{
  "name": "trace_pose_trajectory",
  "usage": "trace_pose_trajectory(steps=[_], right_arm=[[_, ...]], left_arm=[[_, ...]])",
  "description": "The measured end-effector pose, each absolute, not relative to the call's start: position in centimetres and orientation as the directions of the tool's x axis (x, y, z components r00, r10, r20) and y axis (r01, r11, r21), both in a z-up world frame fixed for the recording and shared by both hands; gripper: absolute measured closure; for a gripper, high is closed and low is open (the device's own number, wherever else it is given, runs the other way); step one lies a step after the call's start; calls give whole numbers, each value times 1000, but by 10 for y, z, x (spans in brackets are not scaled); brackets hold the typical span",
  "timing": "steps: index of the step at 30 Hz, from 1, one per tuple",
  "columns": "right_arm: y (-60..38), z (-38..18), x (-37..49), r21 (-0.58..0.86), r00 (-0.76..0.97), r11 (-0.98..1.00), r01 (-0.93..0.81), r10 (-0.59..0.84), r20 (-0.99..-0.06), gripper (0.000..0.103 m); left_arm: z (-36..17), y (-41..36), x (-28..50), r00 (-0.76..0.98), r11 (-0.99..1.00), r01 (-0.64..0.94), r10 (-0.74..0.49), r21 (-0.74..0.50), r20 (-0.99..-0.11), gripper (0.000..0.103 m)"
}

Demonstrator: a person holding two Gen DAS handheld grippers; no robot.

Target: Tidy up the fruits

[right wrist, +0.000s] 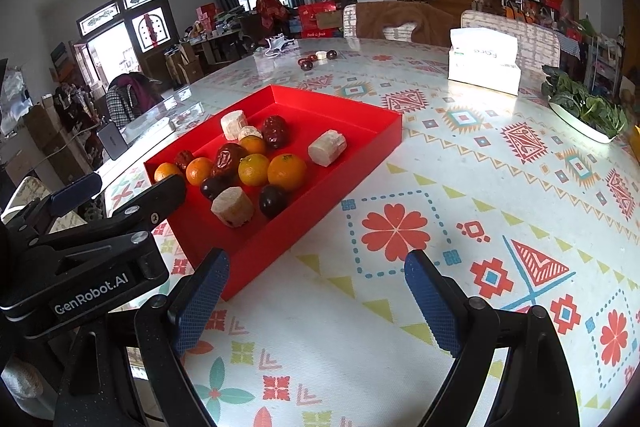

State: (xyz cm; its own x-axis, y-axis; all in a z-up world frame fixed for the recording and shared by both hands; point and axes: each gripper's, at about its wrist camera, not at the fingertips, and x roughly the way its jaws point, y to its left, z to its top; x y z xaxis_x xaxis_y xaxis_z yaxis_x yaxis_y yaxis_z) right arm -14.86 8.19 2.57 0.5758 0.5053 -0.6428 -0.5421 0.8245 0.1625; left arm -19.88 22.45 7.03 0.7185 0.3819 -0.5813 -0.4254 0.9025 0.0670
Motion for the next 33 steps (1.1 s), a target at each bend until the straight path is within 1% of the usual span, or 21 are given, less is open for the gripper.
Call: trace_pose_trajectory(steps=[11, 20, 33], right_arm=[[81, 26, -149, 160, 580, 828, -538, 501, -642, 10], [77, 28, -151, 159, 590, 831, -534, 500, -634, 10], [69, 34, -155, 154, 613, 837, -524, 497, -614, 10]], left_arm=[[66, 219, -198, 727, 908, -413, 373, 67, -577, 0], [74, 213, -202, 740, 913, -402, 371, 73, -561, 0], [88, 197, -209, 780, 926, -367, 359, 91, -512, 0]])
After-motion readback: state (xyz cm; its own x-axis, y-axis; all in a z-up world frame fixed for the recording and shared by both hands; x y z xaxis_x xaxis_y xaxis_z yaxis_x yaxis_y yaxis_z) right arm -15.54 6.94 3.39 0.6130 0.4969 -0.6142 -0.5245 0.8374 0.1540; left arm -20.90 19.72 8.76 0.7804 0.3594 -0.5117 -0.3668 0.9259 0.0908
